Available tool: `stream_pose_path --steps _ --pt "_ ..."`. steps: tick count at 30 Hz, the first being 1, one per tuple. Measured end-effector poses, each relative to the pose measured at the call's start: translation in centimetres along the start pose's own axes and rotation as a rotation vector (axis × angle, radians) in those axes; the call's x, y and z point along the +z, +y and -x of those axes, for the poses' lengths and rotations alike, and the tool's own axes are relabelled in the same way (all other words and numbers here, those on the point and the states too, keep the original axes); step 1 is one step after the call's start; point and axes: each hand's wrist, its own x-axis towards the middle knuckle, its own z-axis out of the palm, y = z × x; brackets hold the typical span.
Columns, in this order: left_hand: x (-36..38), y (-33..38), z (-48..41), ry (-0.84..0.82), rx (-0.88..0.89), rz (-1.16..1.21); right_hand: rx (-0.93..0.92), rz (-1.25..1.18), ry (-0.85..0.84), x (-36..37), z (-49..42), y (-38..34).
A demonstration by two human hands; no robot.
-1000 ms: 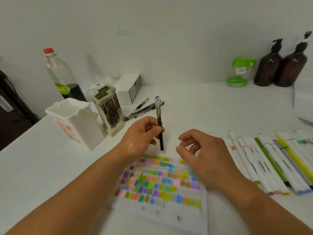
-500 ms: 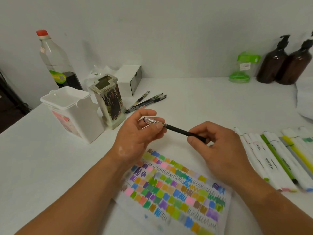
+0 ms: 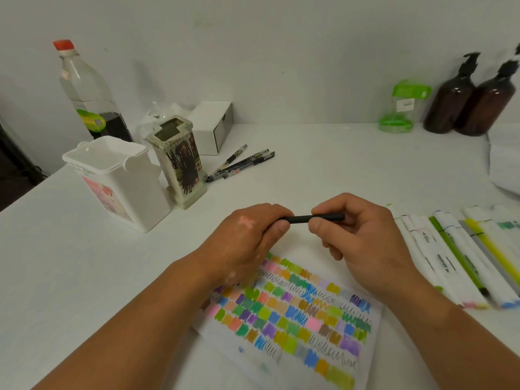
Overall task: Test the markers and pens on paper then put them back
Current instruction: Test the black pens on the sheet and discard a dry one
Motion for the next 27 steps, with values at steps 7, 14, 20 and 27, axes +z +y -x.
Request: stream_pose_path --steps 7,14,20,27 --pt "0.7 0.9 -0.1 -0.017 0.056 0.049 0.025 -0.029 -0.112 0.4 0.5 -0.1" --pt "-0.4 -0.4 0.6 -0.346 -0.162 0.067 0.113 -0.307 0.138 -0.8 -0.3 -0.6" --pt "-0.9 -1.5 0.4 -0.34 -0.253 -0.121 0.142 -0.345 -0.01 -0.5 0.2 -0.6" --pt "-1.2 -2.7 0.5 -0.163 -0.364 -0.193 0.15 -0.206 -0.163 1.0 1.0 -0.5"
